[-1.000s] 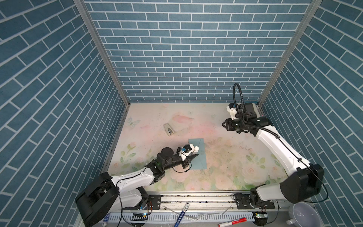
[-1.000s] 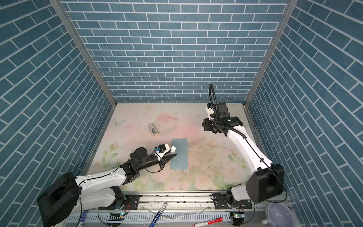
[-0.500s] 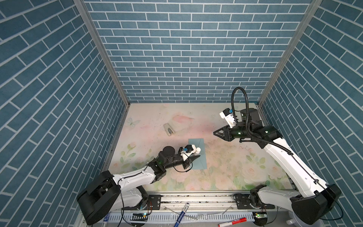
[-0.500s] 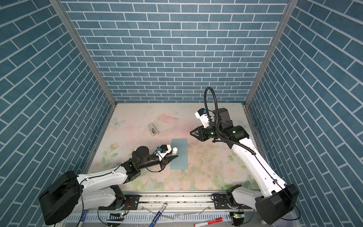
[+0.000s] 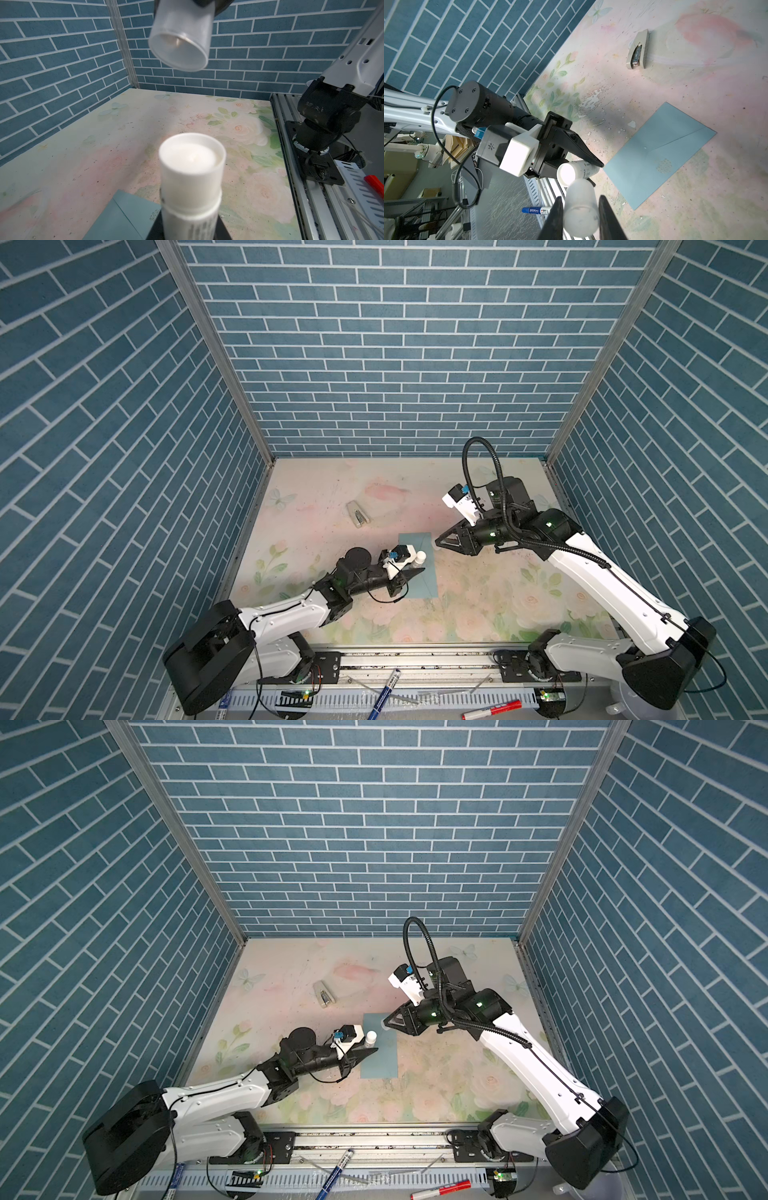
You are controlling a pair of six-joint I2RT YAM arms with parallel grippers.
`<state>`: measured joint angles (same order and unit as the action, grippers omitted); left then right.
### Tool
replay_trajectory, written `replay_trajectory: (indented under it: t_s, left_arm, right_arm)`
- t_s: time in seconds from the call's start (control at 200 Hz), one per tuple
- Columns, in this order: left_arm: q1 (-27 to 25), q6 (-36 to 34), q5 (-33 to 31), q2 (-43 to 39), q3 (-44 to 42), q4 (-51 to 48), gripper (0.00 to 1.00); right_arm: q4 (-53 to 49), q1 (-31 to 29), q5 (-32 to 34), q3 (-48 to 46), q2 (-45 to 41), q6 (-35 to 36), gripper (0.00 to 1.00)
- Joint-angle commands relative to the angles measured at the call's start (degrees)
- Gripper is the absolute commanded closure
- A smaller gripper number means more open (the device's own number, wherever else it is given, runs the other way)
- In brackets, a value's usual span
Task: Place the letter into the envelope and seal it
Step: 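Carry the clear cap with the right gripper toward the left-held glue stick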
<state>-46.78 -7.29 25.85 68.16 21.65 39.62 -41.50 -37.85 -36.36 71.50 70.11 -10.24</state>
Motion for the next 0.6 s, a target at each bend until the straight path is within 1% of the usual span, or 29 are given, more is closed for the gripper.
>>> replay_trajectory:
  t_s: [0.0, 0.595]
  left_arm:
    - [-0.1, -0.1, 1.0, 0.3, 1.4, -0.2, 1.0]
    - [-0.1, 0.1, 1.0, 0.3, 1.2, 0.1, 1.0]
  right_arm:
    - [-1.1, -1.1, 0.4, -0.7, 1.1, 2.4, 0.83]
    - [0.5, -4.5, 0.6, -0.3, 3.9, 2.1, 0.84]
